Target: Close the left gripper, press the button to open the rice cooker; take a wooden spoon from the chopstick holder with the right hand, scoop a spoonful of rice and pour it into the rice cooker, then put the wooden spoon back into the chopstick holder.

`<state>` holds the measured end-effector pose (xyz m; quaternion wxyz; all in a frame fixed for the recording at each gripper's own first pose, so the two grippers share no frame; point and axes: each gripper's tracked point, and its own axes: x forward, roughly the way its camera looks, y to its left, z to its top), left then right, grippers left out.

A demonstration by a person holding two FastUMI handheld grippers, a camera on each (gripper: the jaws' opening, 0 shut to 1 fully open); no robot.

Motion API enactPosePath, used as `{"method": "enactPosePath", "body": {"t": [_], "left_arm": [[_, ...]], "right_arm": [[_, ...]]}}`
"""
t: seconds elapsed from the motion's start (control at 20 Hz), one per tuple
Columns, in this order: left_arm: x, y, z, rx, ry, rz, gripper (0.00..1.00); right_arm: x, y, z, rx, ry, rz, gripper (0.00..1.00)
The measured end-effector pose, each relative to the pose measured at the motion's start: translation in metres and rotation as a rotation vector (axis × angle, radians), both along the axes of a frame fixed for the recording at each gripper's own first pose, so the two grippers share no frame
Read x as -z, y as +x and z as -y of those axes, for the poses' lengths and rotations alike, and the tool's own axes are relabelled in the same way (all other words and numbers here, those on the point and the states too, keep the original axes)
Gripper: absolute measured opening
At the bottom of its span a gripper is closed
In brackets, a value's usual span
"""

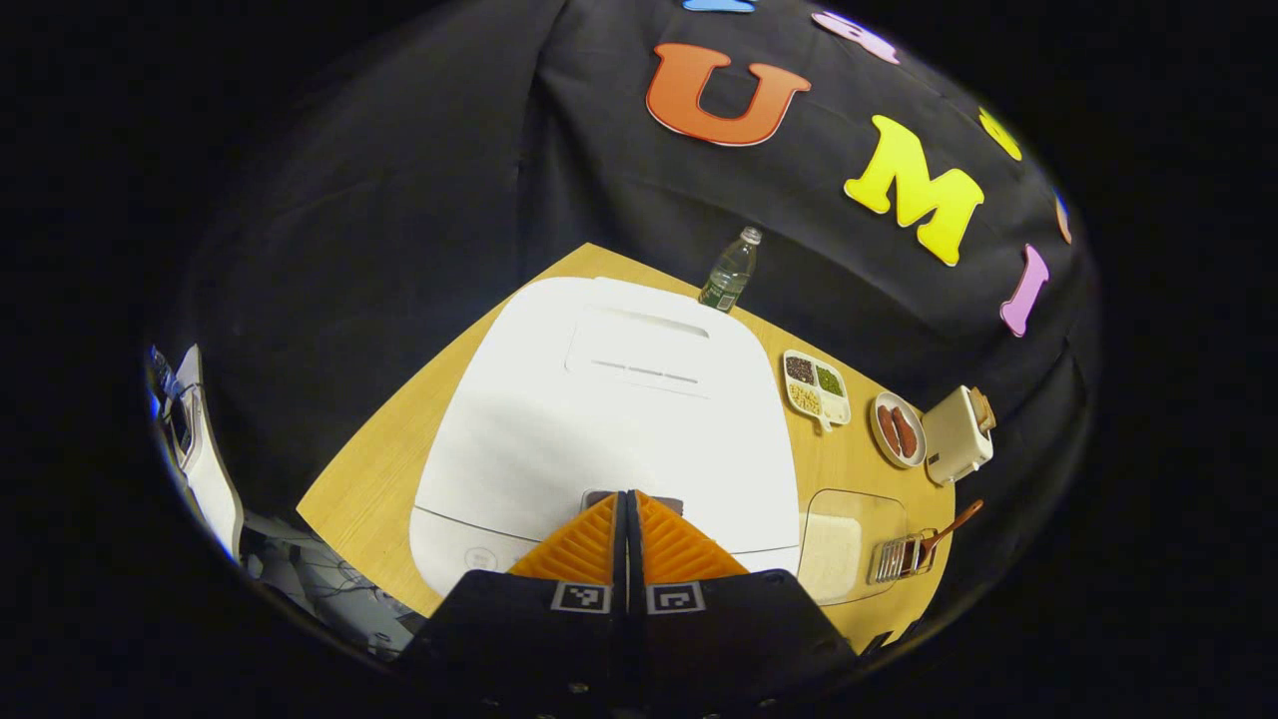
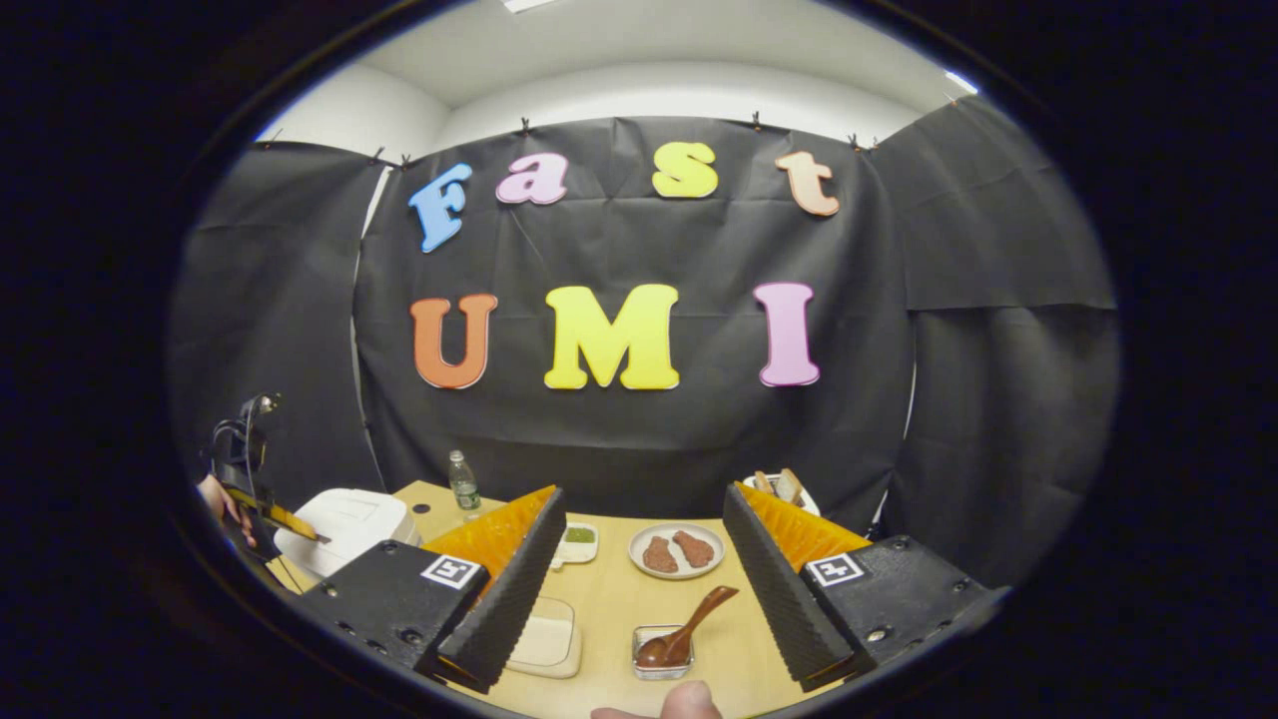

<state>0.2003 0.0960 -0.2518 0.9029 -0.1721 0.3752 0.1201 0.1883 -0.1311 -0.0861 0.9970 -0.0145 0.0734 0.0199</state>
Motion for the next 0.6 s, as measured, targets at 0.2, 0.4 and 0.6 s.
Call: {"method": "enactPosePath", "body": {"t": [0.2,0.4,0.6], "left_arm": [[0.008,-0.003,0.002,-0.013,-0.030,-0.014,0.00],[0.014,0.000,0.002,0.002,-0.029,-0.060,0.00],[0.004,0.005,0.001,0.016,-0.026,0.011,0.00]], "right_arm": [[-0.004,0.003,-0.016,-0.030,0.000,0.006,1.00],[-0.002,-0.003,-0.021,-0.034,0.013,-0.004,1.00],[-0.001,-0.017,-0.008,0.003,0.023,-0.003,1.00]]}}
